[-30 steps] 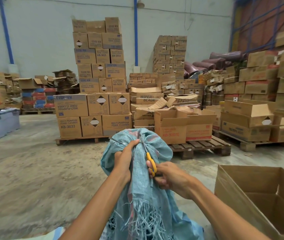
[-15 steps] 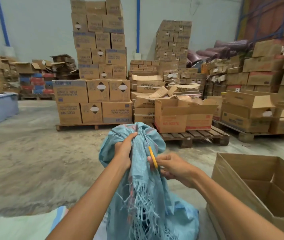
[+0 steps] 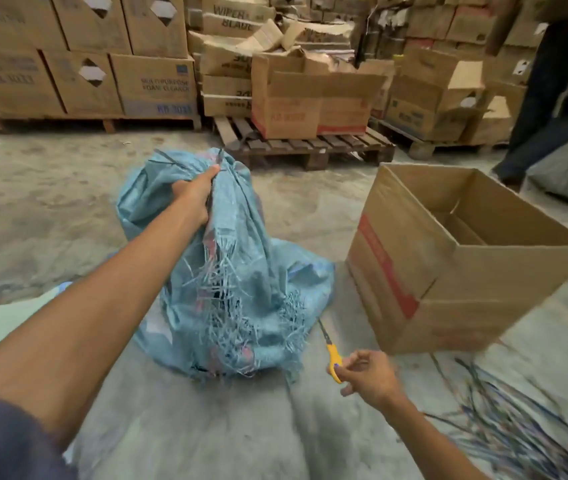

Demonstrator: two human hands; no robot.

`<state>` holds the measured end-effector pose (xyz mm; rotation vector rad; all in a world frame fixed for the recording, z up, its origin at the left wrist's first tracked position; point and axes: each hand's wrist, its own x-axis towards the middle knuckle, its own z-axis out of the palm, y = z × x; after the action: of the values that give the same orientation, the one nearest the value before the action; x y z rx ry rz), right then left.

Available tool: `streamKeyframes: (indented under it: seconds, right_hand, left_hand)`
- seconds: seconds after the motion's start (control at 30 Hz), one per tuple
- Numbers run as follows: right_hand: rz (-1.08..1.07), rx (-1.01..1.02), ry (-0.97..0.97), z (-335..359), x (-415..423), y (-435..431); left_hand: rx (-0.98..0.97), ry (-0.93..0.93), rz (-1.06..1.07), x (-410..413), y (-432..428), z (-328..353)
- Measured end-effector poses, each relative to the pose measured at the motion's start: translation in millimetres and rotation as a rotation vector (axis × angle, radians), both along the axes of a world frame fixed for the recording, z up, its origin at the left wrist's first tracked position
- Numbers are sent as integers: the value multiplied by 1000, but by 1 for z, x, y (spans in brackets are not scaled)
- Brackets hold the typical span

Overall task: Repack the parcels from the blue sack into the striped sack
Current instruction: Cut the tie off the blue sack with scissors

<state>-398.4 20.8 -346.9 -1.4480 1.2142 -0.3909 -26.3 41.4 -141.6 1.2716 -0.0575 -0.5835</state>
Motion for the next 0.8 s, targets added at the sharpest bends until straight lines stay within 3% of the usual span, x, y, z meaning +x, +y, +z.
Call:
streamKeyframes:
  seconds: [0.2,0.3,0.43,0.53,0.7,0.8]
  right_hand:
    - [-41,-149,704,-74,-19,49]
    - [-19,-95,819,-83,-3,58]
    - [116,-23,810,-78,14,45]
    - [196,-156,714,-59,27,32]
    - [47,-496,188,30,80,2]
    - [-6,-626,-33,103,120,-12]
  left_hand:
    - [63,-25,-84,4,1,-12]
    - [67,-40,-145,5,7,-16]
    - [93,-43,-188,12,13,-22]
    - [99,-26,-233,13,15,-22]
    - [91,-42,-348,0,19,-7]
    - [77,-59,-400,-9,25,-3]
